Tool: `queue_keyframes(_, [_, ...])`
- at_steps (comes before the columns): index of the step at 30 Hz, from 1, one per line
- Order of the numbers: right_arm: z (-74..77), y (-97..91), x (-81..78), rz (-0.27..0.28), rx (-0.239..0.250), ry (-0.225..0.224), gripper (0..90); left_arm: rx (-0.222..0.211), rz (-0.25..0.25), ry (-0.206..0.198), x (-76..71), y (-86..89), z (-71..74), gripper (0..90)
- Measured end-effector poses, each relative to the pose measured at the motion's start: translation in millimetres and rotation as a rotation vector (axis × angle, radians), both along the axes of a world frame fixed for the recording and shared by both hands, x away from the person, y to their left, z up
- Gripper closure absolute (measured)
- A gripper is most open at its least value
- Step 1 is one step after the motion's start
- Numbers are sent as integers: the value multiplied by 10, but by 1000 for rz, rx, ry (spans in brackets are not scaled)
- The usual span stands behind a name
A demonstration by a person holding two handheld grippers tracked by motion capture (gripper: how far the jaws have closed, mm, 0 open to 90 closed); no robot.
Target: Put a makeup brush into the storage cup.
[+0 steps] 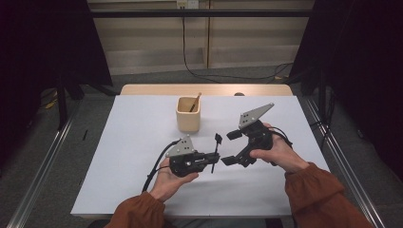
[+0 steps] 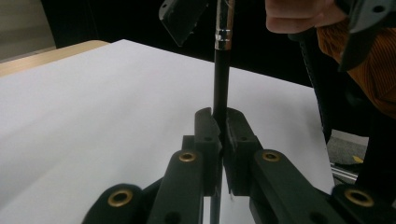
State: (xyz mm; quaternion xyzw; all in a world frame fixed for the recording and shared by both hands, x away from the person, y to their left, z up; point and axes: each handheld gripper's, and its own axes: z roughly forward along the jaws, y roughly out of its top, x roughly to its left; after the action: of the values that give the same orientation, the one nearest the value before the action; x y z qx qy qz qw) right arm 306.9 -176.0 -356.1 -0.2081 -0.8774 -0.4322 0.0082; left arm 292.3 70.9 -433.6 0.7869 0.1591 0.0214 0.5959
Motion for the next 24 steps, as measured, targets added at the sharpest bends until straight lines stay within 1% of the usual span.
queue_keyframes(2, [-17, -41, -10, -20, 17, -9, 33, -3, 4, 2, 2, 15, 4, 856])
queue_keyframes(4, [-35, -77, -20, -26, 27, -5, 29, -3, 7, 0, 4, 33, 11, 856])
queue_keyframes(7, [-62, -119, -43, -28, 26, -8, 30, -3, 13, 0, 6, 63, 24, 856])
queue_keyframes(9, [-85, -150, -55, -26, 29, -2, 32, -8, 21, 0, 13, 83, 34, 856])
queue_keyframes(10, [-99, -163, -61, -29, 28, 2, 33, -8, 22, 0, 16, 91, 41, 856])
queue_keyframes(13, [-136, -213, -95, -36, 41, -6, 32, -8, 27, 0, 16, 123, 52, 856])
queue_keyframes(14, [-142, -232, -102, -48, 40, -2, 33, -8, 31, 0, 16, 133, 54, 856])
queue_keyframes(16, [-153, -267, -124, -64, 54, -20, 44, -3, 34, -2, 19, 153, 64, 856])
queue_keyframes(17, [-163, -280, -132, -66, 57, -15, 30, -4, 37, -2, 19, 161, 70, 856])
queue_keyframes(21, [-221, -324, -192, -71, 57, -22, 33, -9, 48, -1, 26, 204, 94, 856])
queue_keyframes(23, [-240, -348, -225, -81, 73, -37, 35, -6, 55, -1, 33, 234, 103, 856])
queue_keyframes(24, [-250, -361, -238, -81, 77, -34, 35, -7, 60, 0, 35, 252, 109, 856])
